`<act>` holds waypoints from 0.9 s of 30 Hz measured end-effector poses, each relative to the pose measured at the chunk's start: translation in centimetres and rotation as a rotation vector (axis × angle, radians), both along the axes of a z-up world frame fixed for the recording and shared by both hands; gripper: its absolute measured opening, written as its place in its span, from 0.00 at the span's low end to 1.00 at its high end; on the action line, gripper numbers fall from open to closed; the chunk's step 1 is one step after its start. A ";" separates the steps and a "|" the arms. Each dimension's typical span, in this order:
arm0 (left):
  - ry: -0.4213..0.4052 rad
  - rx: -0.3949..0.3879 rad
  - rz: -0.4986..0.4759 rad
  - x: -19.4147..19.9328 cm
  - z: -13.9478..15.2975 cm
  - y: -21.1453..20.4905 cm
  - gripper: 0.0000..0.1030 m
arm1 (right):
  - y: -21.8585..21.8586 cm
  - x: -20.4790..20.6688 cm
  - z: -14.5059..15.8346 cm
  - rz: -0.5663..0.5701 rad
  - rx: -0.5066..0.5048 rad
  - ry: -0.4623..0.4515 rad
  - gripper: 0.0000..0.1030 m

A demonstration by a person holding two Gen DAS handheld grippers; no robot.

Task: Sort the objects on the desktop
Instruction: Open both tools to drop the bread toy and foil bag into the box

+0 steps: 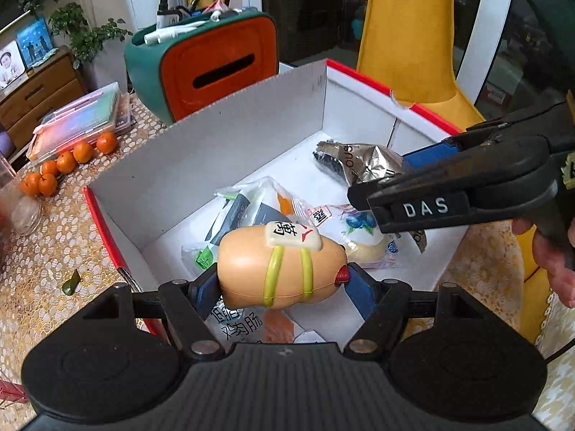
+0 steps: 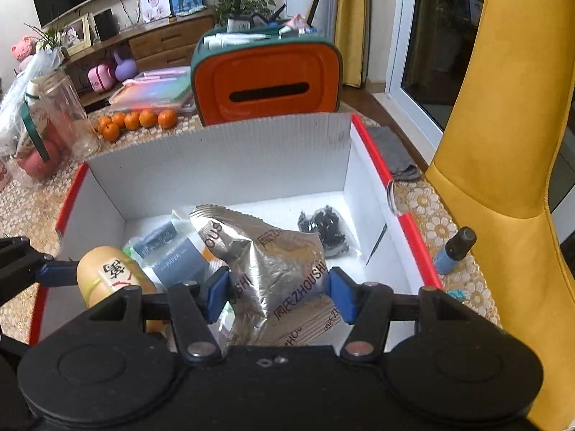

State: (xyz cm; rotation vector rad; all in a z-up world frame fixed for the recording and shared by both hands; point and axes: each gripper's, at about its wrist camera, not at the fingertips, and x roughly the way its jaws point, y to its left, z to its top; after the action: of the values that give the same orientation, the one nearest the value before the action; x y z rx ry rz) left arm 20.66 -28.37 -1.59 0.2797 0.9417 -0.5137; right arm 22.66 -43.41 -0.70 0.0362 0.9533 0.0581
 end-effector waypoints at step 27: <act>-0.010 -0.022 0.005 -0.3 -0.2 0.9 0.78 | -1.2 -1.1 -0.4 -0.033 0.010 -0.038 0.72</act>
State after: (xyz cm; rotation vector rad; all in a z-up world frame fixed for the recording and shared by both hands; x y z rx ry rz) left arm 20.35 -27.51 -1.77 0.2601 0.9265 -0.5170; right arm 21.53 -44.63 -1.08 0.0597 0.9140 0.0326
